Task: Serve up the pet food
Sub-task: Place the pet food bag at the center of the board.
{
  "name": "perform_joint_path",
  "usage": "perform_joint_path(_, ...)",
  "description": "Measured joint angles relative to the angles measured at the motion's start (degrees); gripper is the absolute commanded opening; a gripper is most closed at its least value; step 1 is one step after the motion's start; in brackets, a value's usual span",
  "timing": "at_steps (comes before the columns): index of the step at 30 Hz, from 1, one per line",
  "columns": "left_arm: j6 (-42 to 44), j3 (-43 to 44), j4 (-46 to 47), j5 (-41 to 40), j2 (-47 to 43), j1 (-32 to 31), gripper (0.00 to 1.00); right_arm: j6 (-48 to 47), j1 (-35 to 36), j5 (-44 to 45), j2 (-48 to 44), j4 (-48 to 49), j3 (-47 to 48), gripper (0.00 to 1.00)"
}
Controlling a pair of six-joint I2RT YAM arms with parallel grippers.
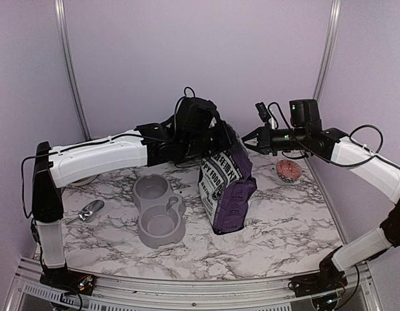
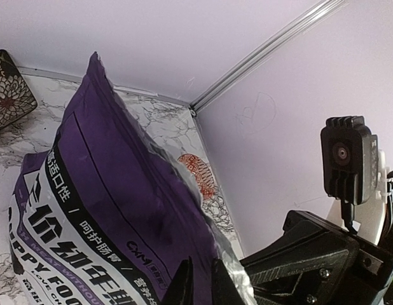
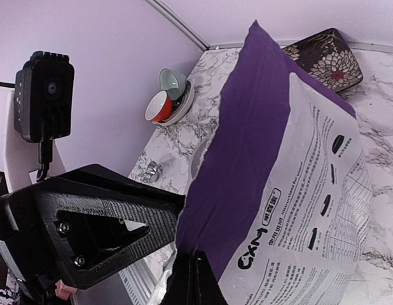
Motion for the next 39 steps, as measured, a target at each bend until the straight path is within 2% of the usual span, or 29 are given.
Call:
perform_joint_path(2,0.0,0.0,0.0,-0.1,0.2,0.0,0.13,0.0,0.0,0.0,-0.1,0.0,0.0,0.0)
perform_joint_path(7,0.0,0.0,-0.5,-0.4,0.9,0.0,0.27,-0.3,0.0,0.4,-0.8,-0.3,0.0,0.0)
perform_joint_path(10,0.1,0.8,-0.9,-0.8,1.5,0.0,0.32,-1.3,0.0,1.7,-1.1,-1.6,0.0,0.06)
perform_joint_path(17,0.3,3.3,-2.0,-1.3,3.1,-0.1,0.36,-4.9,0.0,6.3,-1.9,-7.1,1.0,0.23)
perform_joint_path(21,1.8,2.5,-2.2,-2.6,2.6,-0.5,0.4,-7.2,0.0,10.1,-3.5,-9.3,0.9,0.27)
perform_joint_path(23,3.4,-0.4,-2.5,-3.4,0.9,-0.7,0.41,-8.3,0.0,11.6,-5.2,-9.4,-0.3,0.29)
perform_joint_path(27,6.2,-12.6,-3.6,-4.9,-6.5,-0.9,0.43,-10.1,0.0,14.2,-8.7,-9.5,-6.0,0.29)
perform_joint_path(31,7.2,-22.8,-4.4,-5.2,-12.5,-0.9,0.46,-11.2,-0.2,15.5,-8.2,-8.9,-11.0,0.34)
perform_joint_path(34,7.3,-26.7,-4.8,-3.8,-13.3,-0.9,0.46,-11.8,-0.6,14.8,-6.0,-6.6,-13.7,0.36)
perform_joint_path(39,6.9,-27.7,-5.1,-1.6,-10.9,-0.9,0.47,-12.0,-4.5,9.7,0.7,-1.4,-14.5,0.41)
